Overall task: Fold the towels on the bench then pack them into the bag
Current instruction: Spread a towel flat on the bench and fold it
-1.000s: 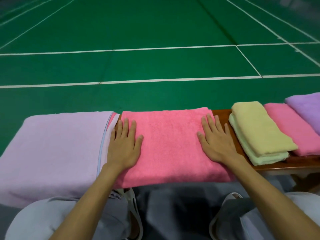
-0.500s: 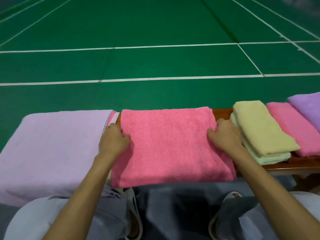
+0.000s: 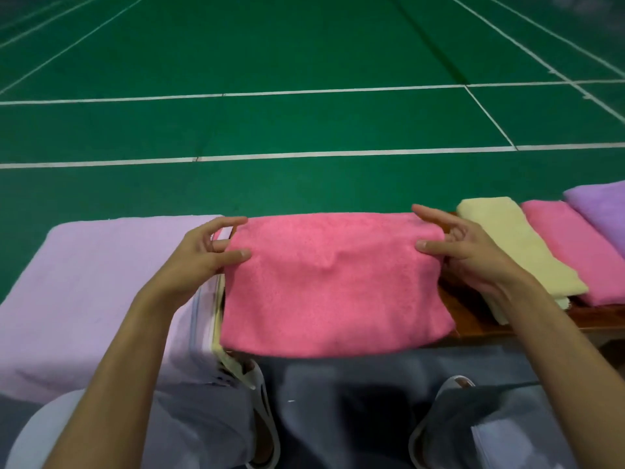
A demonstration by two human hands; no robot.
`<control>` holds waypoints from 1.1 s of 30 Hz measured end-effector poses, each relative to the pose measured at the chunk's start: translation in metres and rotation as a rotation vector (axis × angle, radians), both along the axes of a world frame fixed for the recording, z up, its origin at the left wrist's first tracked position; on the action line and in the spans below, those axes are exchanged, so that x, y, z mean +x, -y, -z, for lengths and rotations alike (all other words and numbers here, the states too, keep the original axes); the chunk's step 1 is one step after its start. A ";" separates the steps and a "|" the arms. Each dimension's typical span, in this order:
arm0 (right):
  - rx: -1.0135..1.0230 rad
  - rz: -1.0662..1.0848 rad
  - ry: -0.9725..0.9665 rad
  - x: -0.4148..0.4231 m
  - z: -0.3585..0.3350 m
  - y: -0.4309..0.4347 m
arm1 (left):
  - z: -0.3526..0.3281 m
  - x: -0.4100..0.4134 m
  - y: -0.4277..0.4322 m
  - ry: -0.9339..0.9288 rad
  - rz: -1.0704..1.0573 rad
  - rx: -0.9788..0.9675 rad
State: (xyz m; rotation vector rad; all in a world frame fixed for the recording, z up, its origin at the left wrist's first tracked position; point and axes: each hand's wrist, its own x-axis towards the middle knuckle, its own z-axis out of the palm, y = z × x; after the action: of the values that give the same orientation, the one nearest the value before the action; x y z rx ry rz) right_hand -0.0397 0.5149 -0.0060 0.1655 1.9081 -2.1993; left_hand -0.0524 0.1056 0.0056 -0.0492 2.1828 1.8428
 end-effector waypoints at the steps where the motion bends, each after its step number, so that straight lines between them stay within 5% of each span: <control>1: 0.003 -0.036 -0.006 0.001 -0.006 -0.003 | -0.003 0.000 0.004 -0.011 0.014 0.014; 7: 0.100 -0.087 -0.019 0.006 -0.028 -0.023 | -0.013 0.001 0.013 -0.080 -0.055 -0.093; 15: 0.723 -0.110 -0.252 0.005 -0.039 -0.026 | -0.017 0.001 0.000 -0.328 -0.196 -0.564; 21: 1.030 0.109 -0.329 -0.005 -0.042 -0.025 | -0.014 -0.007 -0.009 -0.517 -0.298 -0.638; 29: 0.884 0.593 -0.854 -0.022 -0.058 0.004 | -0.038 -0.021 -0.021 -1.060 -0.603 -0.568; 33: 1.006 0.353 -0.778 -0.010 -0.055 -0.011 | -0.037 -0.008 -0.002 -1.073 -0.362 -0.660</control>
State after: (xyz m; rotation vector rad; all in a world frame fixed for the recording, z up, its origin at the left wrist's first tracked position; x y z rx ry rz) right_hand -0.0494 0.5255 0.0493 -0.2632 3.5052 -1.2812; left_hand -0.0600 0.1079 0.0428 0.5670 3.6520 1.2959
